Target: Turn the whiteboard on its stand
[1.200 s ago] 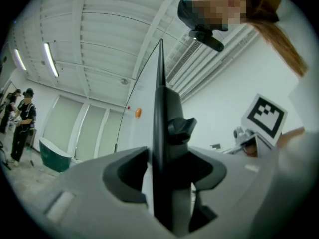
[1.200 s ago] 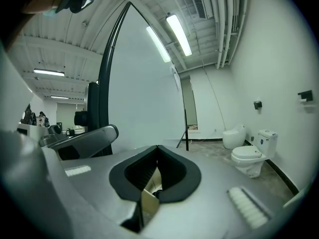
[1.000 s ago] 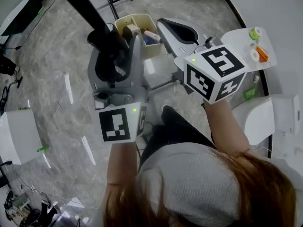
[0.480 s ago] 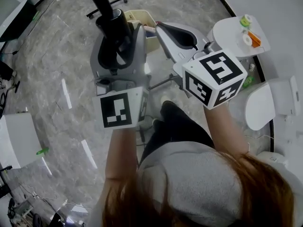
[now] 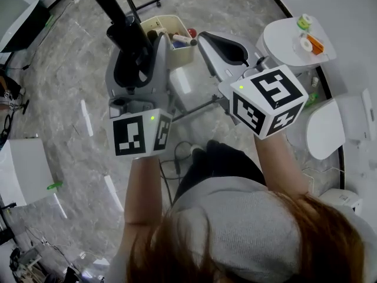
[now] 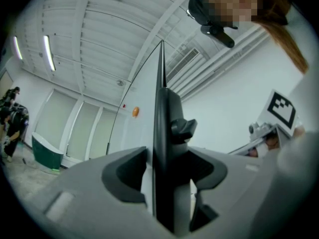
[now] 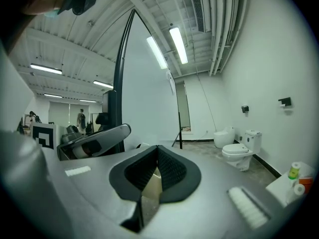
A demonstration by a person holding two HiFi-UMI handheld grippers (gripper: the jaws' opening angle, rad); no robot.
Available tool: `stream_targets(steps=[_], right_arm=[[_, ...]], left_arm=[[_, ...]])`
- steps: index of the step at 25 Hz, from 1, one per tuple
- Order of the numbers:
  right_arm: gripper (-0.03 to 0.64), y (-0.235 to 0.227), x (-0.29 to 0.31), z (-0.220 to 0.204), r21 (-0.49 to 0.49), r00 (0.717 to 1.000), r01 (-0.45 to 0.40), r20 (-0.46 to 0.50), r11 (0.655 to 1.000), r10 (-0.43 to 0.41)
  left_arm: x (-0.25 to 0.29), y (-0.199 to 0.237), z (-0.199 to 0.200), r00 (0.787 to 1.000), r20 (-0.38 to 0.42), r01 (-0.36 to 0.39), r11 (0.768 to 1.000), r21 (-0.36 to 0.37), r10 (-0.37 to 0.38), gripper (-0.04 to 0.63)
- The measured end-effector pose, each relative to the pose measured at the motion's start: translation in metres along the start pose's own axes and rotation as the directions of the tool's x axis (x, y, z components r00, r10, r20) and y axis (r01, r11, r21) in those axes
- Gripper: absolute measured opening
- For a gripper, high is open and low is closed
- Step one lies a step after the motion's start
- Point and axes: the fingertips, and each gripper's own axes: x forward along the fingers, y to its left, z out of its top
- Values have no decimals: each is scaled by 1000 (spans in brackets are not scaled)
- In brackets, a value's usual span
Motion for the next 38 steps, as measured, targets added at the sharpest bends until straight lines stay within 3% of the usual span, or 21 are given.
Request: stream_targets(steps=[9, 17, 23, 33, 36, 38], right_arm=[[2, 1, -24, -10, 1, 994, -101, -43, 995, 101], [2, 17, -29, -22, 12, 990, -125, -63, 992, 125], [2, 50, -56, -15, -22, 997, -78, -23, 997, 77], [2, 89, -77, -8, -41, 1000, 1, -6, 999, -1], [2, 102, -87, -10, -34, 999, 33, 5, 999, -33], [2, 110, -95, -12, -31, 999, 51, 11, 998, -51]], left_arm=[[-22, -11, 6, 999, 35, -18, 1000, -10, 18, 229], [-44, -14, 11, 999, 30, -19, 1000, -6, 19, 222], [-78, -17, 20, 999, 41, 3, 1000, 0, -3, 222], [-89, -23, 25, 996, 20, 84, 996, -15, -83, 239], [-93, -26, 25, 993, -31, 116, 993, 12, -116, 245], [-100, -28, 24, 992, -62, 114, 991, 70, -110, 236]])
